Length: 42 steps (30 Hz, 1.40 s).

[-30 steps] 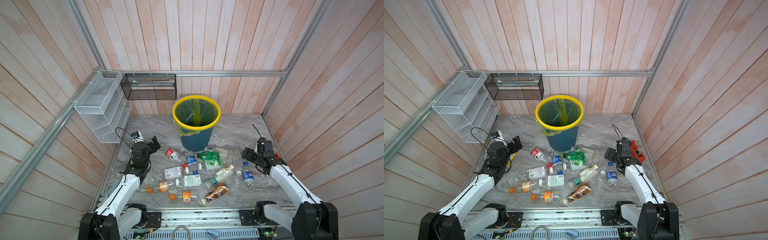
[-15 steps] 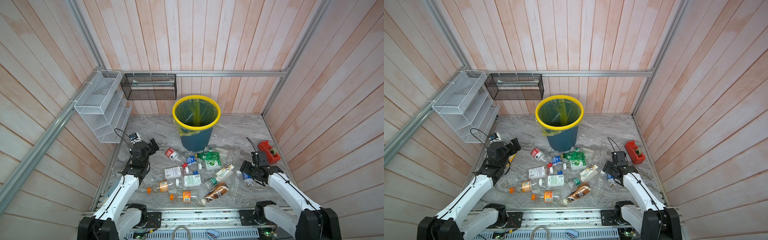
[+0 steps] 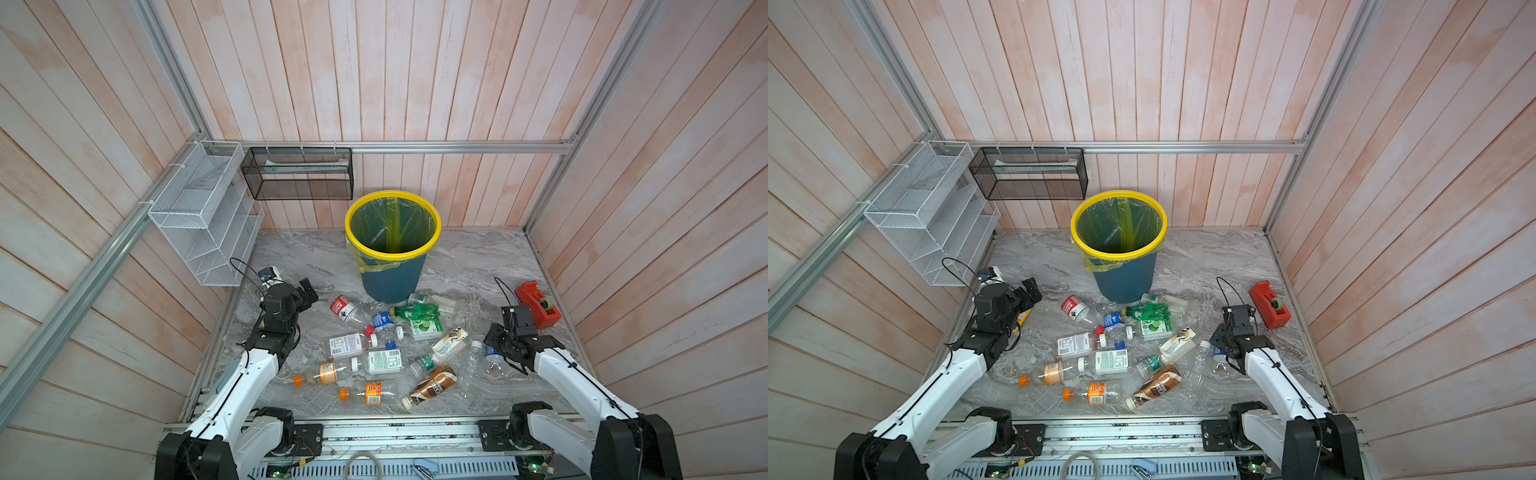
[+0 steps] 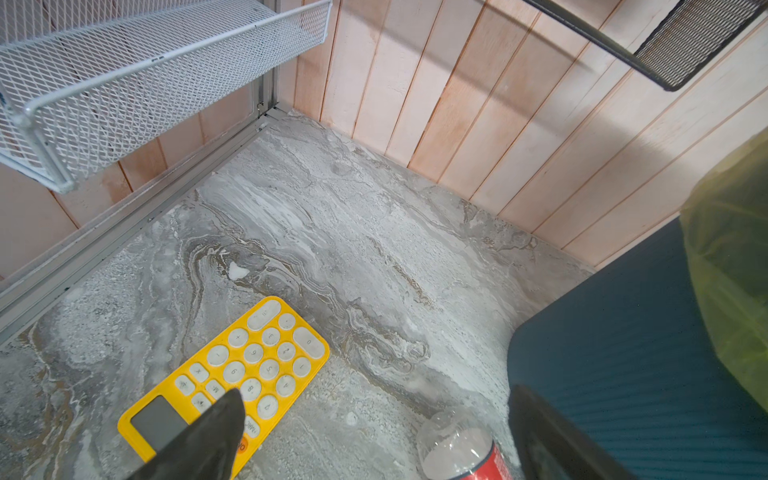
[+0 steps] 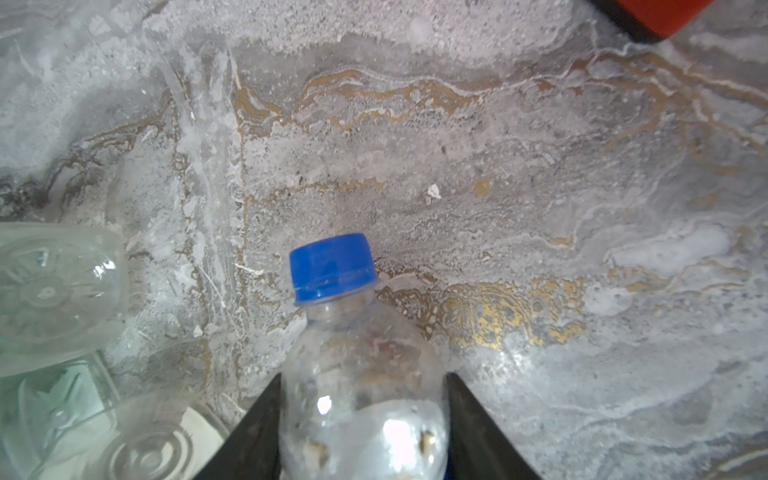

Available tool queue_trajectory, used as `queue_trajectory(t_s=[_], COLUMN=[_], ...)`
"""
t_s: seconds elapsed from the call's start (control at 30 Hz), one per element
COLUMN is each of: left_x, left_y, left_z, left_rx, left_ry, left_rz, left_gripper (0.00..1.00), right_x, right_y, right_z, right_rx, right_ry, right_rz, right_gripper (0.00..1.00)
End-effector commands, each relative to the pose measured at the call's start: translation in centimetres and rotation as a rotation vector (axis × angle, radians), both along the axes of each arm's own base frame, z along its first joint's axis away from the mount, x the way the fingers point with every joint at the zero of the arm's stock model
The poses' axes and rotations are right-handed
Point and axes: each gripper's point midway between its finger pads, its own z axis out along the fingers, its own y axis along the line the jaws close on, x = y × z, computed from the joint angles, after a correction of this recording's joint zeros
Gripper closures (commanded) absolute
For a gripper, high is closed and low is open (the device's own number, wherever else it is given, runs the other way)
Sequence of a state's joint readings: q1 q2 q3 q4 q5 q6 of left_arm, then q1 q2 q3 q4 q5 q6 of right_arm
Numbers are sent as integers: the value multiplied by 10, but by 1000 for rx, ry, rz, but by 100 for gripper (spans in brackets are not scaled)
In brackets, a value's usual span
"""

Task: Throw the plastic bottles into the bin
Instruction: 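Lower the right gripper onto the blue-capped clear bottle and grasp it, then lift the blue-capped bottle over the bin and open the right gripper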

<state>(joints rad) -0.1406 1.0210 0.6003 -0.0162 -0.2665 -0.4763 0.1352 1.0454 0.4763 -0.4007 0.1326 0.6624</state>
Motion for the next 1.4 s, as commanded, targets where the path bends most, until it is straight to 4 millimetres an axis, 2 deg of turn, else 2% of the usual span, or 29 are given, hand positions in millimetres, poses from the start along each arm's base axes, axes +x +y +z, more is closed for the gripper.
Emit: queue_trajectory(t_s=[0.0, 0.13, 0.27, 0.33, 0.53, 0.6, 0.7, 0.73, 0.77, 0.8, 0.87, 0.97, 1.03, 1.07, 1.17, 1.27, 1.37], left_x=[2, 0, -2, -2, -4, -6, -10, -11, -12, -13, -14, -14, -13, -13, -12, -11, -11], left_y=[-2, 0, 0, 0, -2, -3, -4, -4, -5, -6, -7, -12, -14, -16, -17, -18, -22], left_z=[9, 9, 8, 6, -4, -6, -9, -10, -10, -11, -14, -18, -21, -22, -24, -23, -21], left_rx=[-12, -15, -30, -42, -76, -82, -84, -84, -85, -87, -96, -116, -127, -128, -114, -105, -109], left_ry=[-6, -1, -3, 3, 43, 54, 74, 83, 90, 97, 112, 133, 153, 166, 199, 208, 202], left_rz=[-3, 10, 17, 17, 22, 21, 12, 11, 8, 4, 0, -13, -19, -24, -31, -34, -43], left_gripper=[0, 0, 0, 0, 0, 0, 0, 0, 0, 0, 0, 0, 0, 0, 0, 0, 0], right_x=[-4, 7, 32, 49, 100, 114, 130, 138, 144, 152, 167, 187, 201, 205, 207, 199, 191], right_y=[-4, -7, -10, -12, 4, 16, 41, 52, 68, 86, 133, 208, 230, 233, 221, 204, 186], right_z=[-6, 9, 58, 98, 251, 303, 365, 379, 401, 412, 421, 408, 397, 395, 404, 420, 428], right_rx=[-22, -35, -33, -23, 50, 108, 219, 248, 278, 307, 368, 397, 382, 375, 314, 261, 230], right_ry=[17, -37, -188, -289, -655, -789, -939, -966, -1009, -1026, -1018, -925, -865, -856, -886, -932, -951], right_rz=[-15, -24, -28, -26, 50, 97, 190, 222, 267, 316, 441, 638, 685, 690, 651, 616, 582], right_gripper=[51, 54, 54, 54, 54, 55, 56, 56, 56, 56, 55, 50, 40, 30, 9, 3, 2])
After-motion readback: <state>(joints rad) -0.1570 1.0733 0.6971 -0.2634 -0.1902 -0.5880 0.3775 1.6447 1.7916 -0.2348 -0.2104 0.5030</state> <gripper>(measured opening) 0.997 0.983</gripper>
